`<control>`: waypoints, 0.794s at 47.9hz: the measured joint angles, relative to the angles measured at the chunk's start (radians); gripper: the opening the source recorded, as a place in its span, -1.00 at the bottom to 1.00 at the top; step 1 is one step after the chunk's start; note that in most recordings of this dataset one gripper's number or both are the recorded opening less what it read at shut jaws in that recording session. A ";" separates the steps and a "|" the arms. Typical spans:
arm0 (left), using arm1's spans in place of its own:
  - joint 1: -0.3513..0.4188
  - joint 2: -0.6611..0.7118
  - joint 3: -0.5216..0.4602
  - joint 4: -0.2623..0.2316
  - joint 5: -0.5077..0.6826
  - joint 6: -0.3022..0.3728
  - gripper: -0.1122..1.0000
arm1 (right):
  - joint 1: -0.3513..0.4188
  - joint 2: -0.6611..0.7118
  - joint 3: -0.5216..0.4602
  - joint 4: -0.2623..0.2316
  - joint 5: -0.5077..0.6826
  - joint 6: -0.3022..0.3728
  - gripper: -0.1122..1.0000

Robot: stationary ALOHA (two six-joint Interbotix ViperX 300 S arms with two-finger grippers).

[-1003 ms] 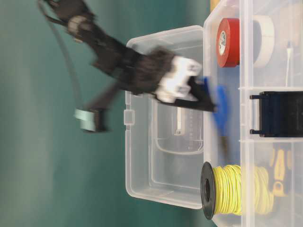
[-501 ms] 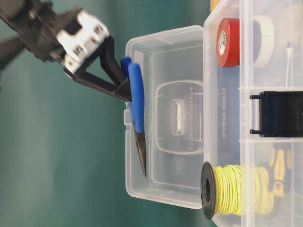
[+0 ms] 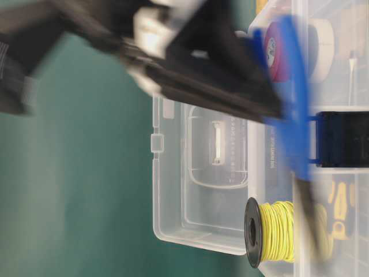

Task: Pick the nipper from the toolbox among several items.
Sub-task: 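Lift the pliers out of the toolbox and carry them toward the front, then lower the pliers onto the blue table and open the right gripper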

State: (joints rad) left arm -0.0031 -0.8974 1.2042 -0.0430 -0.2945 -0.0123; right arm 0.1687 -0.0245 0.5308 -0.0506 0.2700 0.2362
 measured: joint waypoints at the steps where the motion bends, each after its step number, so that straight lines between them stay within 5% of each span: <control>1: 0.000 0.000 0.000 0.000 0.000 0.000 -0.80 | -0.002 0.017 0.000 0.003 -0.006 0.009 -0.56; 10: 0.002 0.000 0.005 0.002 0.000 0.000 -0.80 | -0.003 0.158 0.002 0.000 -0.043 0.094 -0.56; 29: 0.002 -0.002 0.009 0.000 0.000 0.000 -0.80 | 0.002 0.227 0.000 0.003 -0.051 0.137 -0.54; 38: 0.002 -0.002 0.011 0.002 0.002 0.000 -0.80 | 0.000 0.227 -0.003 0.003 -0.046 0.137 0.40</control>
State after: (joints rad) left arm -0.0015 -0.8989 1.2149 -0.0414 -0.2930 -0.0123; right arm 0.1687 0.2025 0.5277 -0.0476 0.2240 0.3728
